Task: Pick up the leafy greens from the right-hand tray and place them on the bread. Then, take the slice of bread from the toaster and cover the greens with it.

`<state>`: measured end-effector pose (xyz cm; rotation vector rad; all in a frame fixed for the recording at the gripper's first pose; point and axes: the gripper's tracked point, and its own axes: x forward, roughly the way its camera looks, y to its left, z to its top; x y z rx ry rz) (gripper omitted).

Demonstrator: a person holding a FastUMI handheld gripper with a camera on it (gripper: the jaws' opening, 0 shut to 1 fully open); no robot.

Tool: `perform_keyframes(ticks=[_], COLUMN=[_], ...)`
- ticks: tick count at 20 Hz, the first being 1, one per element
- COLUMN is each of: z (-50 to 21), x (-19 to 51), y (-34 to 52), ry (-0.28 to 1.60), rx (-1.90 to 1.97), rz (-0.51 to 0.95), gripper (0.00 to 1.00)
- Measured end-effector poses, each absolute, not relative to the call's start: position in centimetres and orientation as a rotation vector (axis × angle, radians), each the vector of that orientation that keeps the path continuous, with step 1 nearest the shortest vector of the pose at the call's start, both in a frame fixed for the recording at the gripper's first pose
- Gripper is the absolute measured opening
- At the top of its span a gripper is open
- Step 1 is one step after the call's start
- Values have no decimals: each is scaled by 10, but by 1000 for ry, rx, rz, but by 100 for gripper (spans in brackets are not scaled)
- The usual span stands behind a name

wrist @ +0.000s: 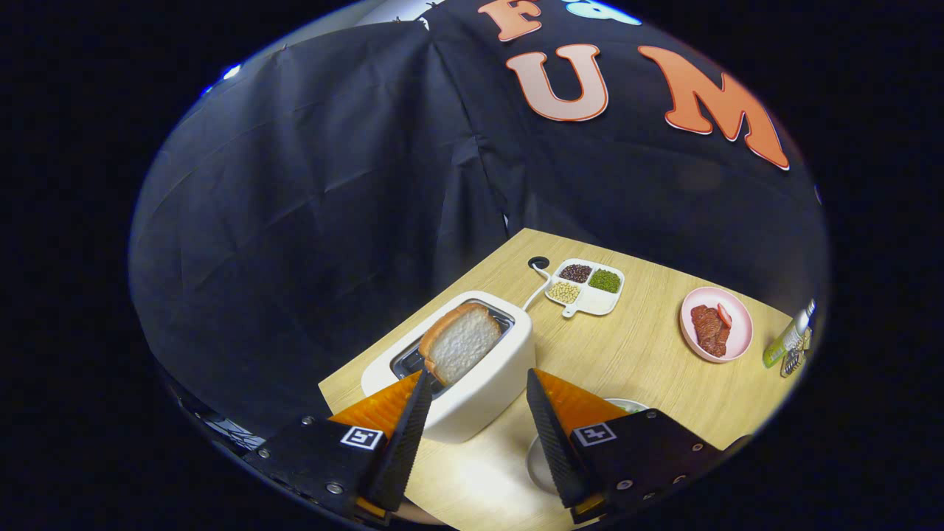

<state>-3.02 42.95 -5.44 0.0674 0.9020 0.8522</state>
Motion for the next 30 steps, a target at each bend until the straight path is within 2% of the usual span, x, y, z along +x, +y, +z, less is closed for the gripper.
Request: perform_keyframes(ticks=[1,4,13,17,21,23,24,26,28,30], z=[-54,-52,-85,-95,-109,-113,-111,-109,-103,-93], x=[-30,-27,-6,0,1,5,3,6,8,12], y=[439,460,486,494,497,494,493,491,489,487], ry=[913,920,1081,1133,1168,1168,1171,1165,1155,1123], rx=[55,27,83,111,98,82,90,101,117,148], rz=[857,859,752,730,719,705,704,696,697,698], gripper=[80,94,97,94,79,67,51,34,21,15])
